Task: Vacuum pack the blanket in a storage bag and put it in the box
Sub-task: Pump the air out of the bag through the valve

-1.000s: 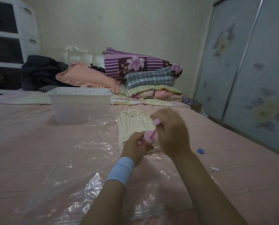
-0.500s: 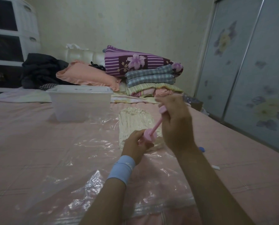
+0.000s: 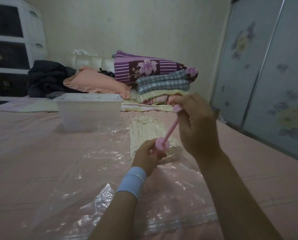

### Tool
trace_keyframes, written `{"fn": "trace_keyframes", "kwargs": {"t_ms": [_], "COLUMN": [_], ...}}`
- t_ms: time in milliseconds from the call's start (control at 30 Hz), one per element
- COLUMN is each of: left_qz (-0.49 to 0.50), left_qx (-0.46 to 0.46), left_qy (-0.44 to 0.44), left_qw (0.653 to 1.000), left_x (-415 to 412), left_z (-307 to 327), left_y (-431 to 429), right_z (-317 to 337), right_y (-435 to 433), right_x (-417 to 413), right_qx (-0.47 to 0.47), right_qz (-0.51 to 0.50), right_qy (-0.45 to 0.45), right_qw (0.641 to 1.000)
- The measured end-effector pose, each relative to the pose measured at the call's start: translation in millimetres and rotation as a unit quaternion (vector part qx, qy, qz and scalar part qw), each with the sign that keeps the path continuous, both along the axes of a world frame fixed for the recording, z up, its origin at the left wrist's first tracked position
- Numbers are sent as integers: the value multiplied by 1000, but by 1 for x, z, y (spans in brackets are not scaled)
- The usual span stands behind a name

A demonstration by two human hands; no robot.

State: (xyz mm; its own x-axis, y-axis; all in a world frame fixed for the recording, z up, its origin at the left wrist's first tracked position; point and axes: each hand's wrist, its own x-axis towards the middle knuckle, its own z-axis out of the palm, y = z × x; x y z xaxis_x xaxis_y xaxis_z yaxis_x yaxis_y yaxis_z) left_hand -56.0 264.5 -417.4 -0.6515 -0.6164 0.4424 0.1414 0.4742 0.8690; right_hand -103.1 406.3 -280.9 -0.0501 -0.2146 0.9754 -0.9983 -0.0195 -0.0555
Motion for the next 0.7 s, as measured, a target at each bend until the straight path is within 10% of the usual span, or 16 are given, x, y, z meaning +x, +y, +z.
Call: {"fn": "trace_keyframes", "kwargs": {"t_ms": [300,567,700], "left_qz": [19,-10,-5], "left_qx": [-19,22,16], "left_qy": [-5,0,2], "left_qw": [1000,1000,1000], "left_x": [-3,1,0], "left_z": [0,1,-1], "left_y": [3,-1,1], "right_z": [-78,3,-43], "right_y": [-26,-3,-26], "right_x": [-18,7,-4], "right_qx": [264,-6,55], "right_qz": [-46,10,8], "right_qy": [-115,0,-61], "right_qw": [957,1000,997]}}
